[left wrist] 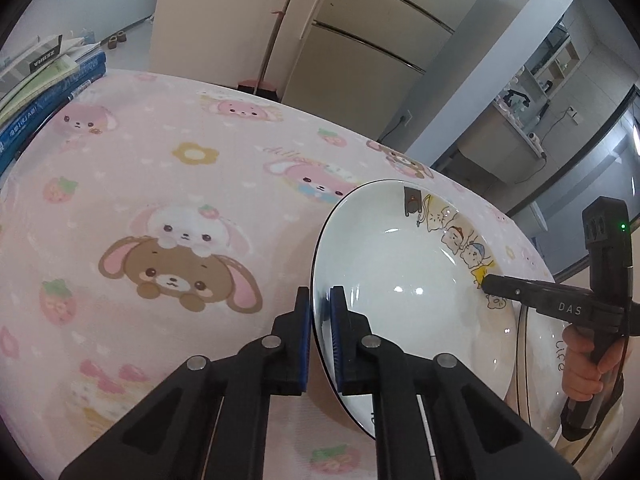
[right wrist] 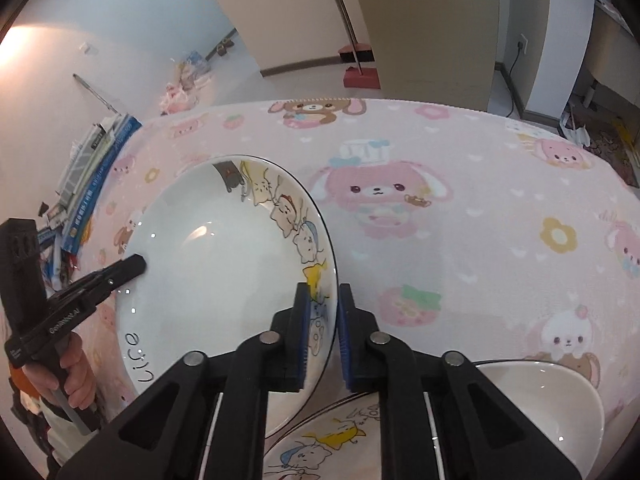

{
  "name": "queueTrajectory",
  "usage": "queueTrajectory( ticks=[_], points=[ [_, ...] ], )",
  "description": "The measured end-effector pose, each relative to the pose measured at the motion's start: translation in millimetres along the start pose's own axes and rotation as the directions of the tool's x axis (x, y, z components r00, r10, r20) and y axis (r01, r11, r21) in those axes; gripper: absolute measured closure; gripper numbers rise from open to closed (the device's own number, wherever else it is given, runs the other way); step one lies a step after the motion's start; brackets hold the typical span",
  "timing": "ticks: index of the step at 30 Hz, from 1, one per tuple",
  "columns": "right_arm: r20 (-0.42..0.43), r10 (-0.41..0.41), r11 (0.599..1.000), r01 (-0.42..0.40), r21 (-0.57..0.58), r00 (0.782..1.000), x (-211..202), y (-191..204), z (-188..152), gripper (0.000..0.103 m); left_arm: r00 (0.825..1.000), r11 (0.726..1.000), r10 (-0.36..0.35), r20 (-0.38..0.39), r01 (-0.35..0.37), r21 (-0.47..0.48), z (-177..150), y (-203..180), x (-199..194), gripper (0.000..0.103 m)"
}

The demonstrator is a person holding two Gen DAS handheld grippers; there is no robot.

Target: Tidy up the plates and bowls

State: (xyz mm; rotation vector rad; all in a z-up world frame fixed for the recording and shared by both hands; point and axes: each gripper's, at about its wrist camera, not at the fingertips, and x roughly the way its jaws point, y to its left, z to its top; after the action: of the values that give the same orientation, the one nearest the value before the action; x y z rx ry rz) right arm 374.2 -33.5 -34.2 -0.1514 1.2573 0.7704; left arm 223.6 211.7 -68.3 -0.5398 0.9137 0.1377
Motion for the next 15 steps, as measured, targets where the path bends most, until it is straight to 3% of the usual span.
queueTrajectory(
  ticks=[4,8,15],
  points=[
    [-0.026,0.042,0.999,-0.042,0.019,0.999,-0.7,-7.9,2.0,0.093,1.000,1.000,-0.015,0.006,0.015,-0.003,-0.1,1.3,1.3,0.094],
    [-0.008,-0.005,1.000,0.005,-0.011,1.000,-2.7,0.5,-2.0,0.092,1.000,1.000,0.005,0.008,-0.005,-0.005,-0.6,-1.8,0.9,0.094],
    [-0.006,0.019,0.999,-0.019,0.031,1.000,-10.5,0.4,-5.5,0.092,0.999,0.999,0.040,0.020,-0.040,0.011,-3.2,-9.1,-15.1,0.094]
  ],
)
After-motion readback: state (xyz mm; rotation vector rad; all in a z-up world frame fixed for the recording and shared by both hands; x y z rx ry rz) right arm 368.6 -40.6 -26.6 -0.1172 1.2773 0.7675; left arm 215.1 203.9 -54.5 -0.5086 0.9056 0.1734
